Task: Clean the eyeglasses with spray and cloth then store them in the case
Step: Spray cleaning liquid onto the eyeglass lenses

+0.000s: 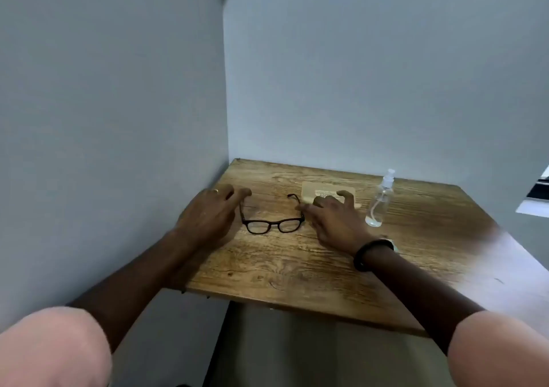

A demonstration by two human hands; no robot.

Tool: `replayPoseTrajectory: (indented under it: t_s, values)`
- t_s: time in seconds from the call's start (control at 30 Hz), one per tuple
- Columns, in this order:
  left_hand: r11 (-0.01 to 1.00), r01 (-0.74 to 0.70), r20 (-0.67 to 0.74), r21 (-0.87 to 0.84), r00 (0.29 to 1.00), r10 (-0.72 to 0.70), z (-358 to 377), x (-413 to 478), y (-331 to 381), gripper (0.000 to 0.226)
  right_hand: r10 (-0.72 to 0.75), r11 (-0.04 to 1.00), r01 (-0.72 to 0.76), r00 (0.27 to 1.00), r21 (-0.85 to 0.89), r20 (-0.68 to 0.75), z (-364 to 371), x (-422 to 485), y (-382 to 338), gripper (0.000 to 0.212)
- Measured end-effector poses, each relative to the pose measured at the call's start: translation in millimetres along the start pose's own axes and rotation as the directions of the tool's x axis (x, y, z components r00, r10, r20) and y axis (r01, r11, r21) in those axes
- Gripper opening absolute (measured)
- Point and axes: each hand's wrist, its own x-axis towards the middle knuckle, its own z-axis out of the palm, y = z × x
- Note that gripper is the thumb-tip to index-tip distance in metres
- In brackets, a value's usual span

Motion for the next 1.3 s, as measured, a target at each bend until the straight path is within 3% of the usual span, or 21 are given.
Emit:
replayPoseTrajectory:
  t_s: [0.13,0.27,0.37,0.47,0.6,0.77,1.07,1.2,1.3]
  values:
    - [1.0,-0.01,0.137,-0.026,0.99,0.013,-5,-19,13,0.047,-0.015,1.0,0.015,0.999,-0.005,0.029,-1,2,-9,0.035]
    - [0.999,0.008,0.099,-0.033,0.995,-0.005,-9,-14,15,0.029,-0.032,0.999,0.033,0.999,0.014,-0.044,-1,7,-15,0.028]
    - [1.0,0.025,0.048,-0.018,0.999,-0.024,-13,-11,3,0.035,-0.043,0.998,0.048,0.989,0.035,-0.138,-7,11,-13,0.025]
    - [0.997,0.06,-0.096,-0.053,0.993,-0.065,-24,0,-6,0.028,-0.038,0.995,0.059,0.965,0.076,-0.261,-25,18,-10,0.025]
    - [0.981,0.078,-0.274,-0.178,0.953,-0.126,-47,29,-5,0.019,0.051,0.985,0.028,0.892,0.168,-0.449,-64,30,1,0.024]
    - [0.929,0.054,-0.391,-0.366,0.897,-0.206,-80,74,3,0.02,0.14,0.964,0.019,0.814,0.266,-0.564,-113,38,22,0.024]
    - [0.86,-0.074,-0.557,-0.505,0.789,-0.259,-114,154,30,0.022,0.302,0.9,0.06,0.627,0.431,-0.718,-161,38,64,0.019]
    - [0.814,-0.059,-0.549,-0.578,0.766,-0.334,-104,173,34,0.03,0.415,0.894,-0.068,0.498,0.443,-0.761,-127,9,85,0.043]
    - [0.797,-0.054,-0.551,-0.601,0.751,-0.364,-91,182,41,0.032,0.542,0.826,-0.156,0.486,0.542,-0.686,-75,-18,94,0.065]
